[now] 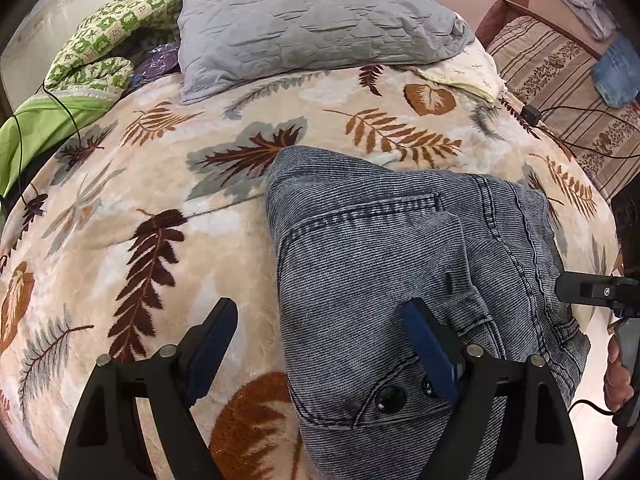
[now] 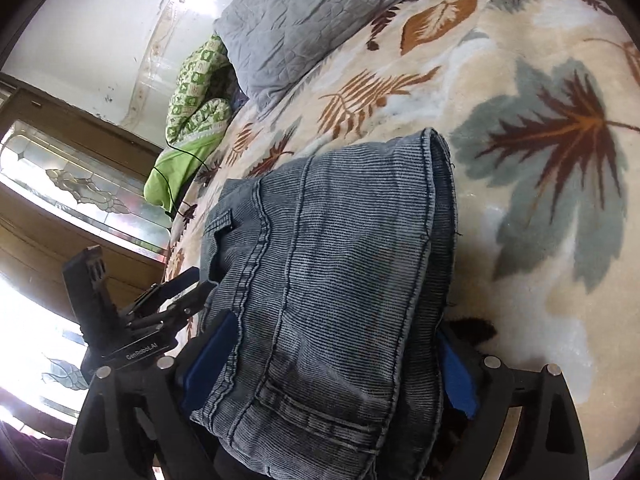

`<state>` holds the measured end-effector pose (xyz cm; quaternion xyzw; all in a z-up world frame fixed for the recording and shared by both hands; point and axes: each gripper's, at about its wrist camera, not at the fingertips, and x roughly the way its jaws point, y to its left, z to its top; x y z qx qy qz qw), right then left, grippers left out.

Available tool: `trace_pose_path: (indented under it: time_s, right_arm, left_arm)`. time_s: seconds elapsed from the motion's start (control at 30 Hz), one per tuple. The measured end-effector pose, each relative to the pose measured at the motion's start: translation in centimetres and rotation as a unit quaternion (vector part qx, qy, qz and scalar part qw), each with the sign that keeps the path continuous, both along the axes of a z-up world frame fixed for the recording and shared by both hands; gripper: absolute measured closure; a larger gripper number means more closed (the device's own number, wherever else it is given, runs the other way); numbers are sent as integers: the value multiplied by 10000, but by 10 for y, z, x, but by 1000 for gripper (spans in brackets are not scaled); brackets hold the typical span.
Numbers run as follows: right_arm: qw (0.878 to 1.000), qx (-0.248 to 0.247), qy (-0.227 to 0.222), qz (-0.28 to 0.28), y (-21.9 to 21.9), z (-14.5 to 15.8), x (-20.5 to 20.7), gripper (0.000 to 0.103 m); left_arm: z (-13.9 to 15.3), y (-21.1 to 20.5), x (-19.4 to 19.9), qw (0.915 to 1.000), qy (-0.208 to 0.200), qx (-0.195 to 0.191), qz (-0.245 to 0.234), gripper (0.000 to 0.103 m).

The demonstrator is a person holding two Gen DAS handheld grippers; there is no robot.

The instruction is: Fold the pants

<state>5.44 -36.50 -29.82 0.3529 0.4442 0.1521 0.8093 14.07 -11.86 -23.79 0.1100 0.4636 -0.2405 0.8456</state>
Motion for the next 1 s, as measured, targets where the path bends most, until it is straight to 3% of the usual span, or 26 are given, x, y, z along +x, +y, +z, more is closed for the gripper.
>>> trace_pose_path:
  time_s: [0.13,0.3,0.8,1.0]
  right_arm:
    - [9999,65,-92,-43,-3,-3,-4,10]
    - [9995,-276,-168,-8,5,1,-6,11]
    - [9978,-604,-258,33,17,4,-1,15]
    - [9984,-496,-250,-68,14,1,-2,18]
  left_arm:
    - [-2,-2,2,10000,31,-68,17,17]
    - [-2,-3,3,9999,26,-109,22,16]
    - [-7,-5,7,9989,82,-453,-103,13]
    - [-4,-8,2,9988,29,-468,-127,14]
